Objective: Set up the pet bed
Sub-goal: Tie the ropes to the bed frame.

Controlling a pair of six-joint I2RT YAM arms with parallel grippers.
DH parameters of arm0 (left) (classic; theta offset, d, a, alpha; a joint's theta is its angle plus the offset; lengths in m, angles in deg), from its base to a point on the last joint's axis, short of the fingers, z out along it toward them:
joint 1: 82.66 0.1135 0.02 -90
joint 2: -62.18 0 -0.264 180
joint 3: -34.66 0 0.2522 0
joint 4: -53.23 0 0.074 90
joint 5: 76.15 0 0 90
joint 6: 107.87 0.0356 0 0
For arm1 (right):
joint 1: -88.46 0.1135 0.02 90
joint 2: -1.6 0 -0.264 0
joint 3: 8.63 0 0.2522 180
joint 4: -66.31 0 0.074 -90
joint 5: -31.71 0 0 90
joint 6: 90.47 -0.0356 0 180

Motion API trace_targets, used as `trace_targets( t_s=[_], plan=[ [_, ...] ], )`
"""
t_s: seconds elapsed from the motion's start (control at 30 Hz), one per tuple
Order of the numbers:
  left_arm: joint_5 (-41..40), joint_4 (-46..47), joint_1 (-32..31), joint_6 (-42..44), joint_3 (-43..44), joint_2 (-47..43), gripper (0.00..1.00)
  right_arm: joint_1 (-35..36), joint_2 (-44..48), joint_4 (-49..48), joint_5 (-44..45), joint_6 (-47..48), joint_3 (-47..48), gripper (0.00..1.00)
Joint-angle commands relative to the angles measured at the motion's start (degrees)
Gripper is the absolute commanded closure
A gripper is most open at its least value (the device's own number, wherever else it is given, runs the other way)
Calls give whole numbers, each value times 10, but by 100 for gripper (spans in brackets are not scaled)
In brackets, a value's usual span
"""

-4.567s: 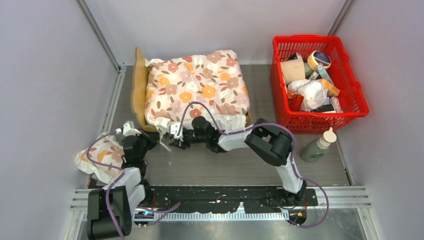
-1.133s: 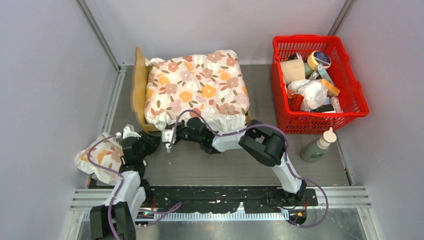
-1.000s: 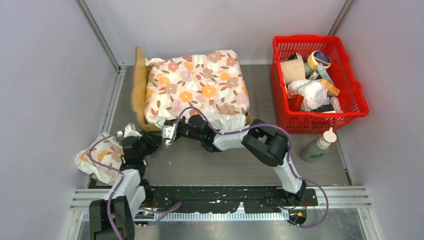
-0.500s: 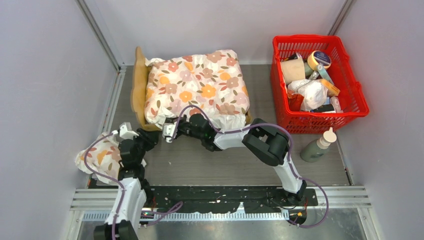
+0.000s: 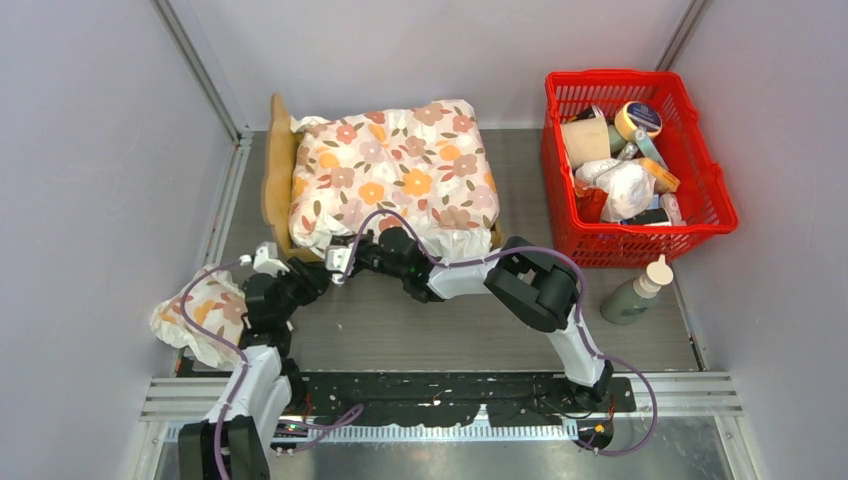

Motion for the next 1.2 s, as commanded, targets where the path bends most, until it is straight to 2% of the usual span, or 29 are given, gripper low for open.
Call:
trace_targets(
  t_s=[0.0, 0.17, 0.27, 0.33, 0.4, 0.43, 0.57, 0.67, 0.83, 0.97, 1.17],
  plan=[
    [25, 72, -9, 2, 5, 30, 53, 1, 22, -24, 2, -11, 4, 95],
    [24, 107, -14, 1, 19, 83, 54, 1, 23, -27, 0, -11, 2, 95],
    [10, 131, -20, 3, 27, 116, 60, 1, 23, -23, -1, -11, 4, 95],
    [-3, 144, -28, 8, 28, 130, 74, 1, 21, -35, 0, -17, 3, 95],
    [-27, 130, -30, -4, 28, 135, 98, 1, 18, -48, 2, -24, 3, 95],
    [-47, 109, -29, -20, 30, 134, 100, 1, 16, -50, 9, -26, 4, 95],
    [-150, -55, -29, -94, 49, 92, 100, 0, 20, -66, 78, -52, 3, 95],
    [-223, -125, -29, -110, 57, 48, 100, -5, 30, -71, 117, -73, -5, 95],
    [-250, -122, -27, -126, 61, 29, 100, -6, 39, -80, 128, -73, -14, 95],
    [-253, -155, -24, -137, 95, 75, 100, -6, 42, -100, 153, -74, -22, 95],
    [-243, -127, -23, -148, 110, 154, 100, -6, 54, -139, 198, -77, -50, 95]
  ],
)
